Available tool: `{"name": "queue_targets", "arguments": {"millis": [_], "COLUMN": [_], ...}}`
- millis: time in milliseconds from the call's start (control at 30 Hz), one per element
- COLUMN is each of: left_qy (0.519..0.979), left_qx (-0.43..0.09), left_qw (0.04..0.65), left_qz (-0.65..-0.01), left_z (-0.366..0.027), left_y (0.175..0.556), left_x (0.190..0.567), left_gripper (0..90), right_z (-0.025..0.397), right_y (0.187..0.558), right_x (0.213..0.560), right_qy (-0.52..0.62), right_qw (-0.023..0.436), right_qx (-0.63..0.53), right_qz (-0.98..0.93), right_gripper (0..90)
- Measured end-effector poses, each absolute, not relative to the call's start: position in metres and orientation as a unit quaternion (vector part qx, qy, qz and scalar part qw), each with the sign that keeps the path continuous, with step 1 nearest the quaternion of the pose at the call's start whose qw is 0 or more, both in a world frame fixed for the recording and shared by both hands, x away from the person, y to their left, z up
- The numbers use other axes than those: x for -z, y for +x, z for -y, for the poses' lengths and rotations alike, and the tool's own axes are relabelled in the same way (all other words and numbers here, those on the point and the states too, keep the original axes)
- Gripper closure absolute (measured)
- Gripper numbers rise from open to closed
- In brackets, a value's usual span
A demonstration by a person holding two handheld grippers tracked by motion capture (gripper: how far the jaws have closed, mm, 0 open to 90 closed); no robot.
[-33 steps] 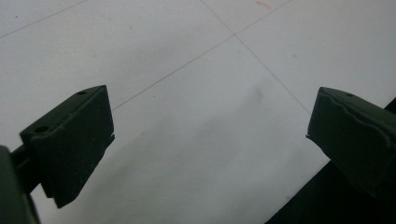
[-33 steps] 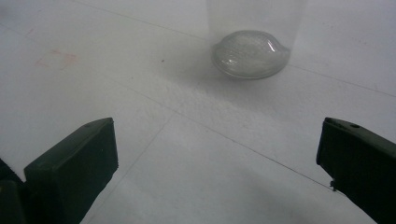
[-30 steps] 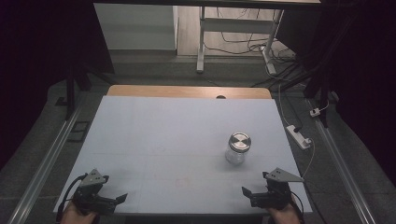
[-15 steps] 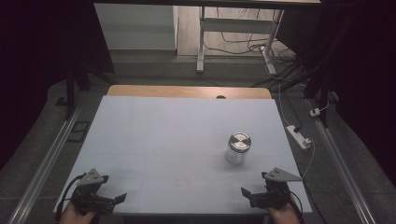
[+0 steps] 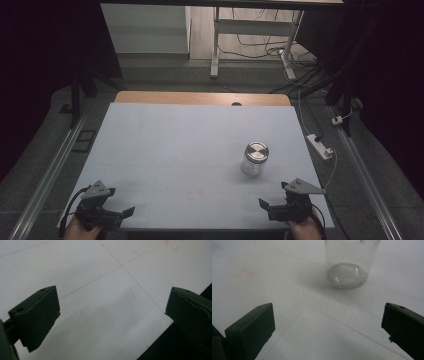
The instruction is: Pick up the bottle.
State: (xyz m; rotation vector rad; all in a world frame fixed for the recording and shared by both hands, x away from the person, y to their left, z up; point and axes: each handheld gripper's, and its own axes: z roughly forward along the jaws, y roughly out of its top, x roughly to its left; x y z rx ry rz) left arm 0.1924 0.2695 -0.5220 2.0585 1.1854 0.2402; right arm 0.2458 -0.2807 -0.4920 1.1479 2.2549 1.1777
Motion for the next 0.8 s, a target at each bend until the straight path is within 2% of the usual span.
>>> {"name": "queue_targets", "arguments": {"millis": [233,800], "left_qy": [0.802,0.803], "left_qx": [-0.095,-0.094], "left_qw": [0.368,0.364], "left_qz": [-0.461,-0.463], "left_z": [-0.269,-0.269], "left_y": [0.192,0.193], "left_x": [0.522,0.522], "left_gripper": [0.0,0.0], "right_z": [0.278,0.272], "right_y": [0.247,0.262], "right_x": [0.492,0.485], "right_qy": [0.394,0.382], "right_qw": [0.170,0.197], "right_qx": [-0.424,-0.423], "right_qz": [-0.798,-0.798], "right_gripper": [0.0,0.0]}}
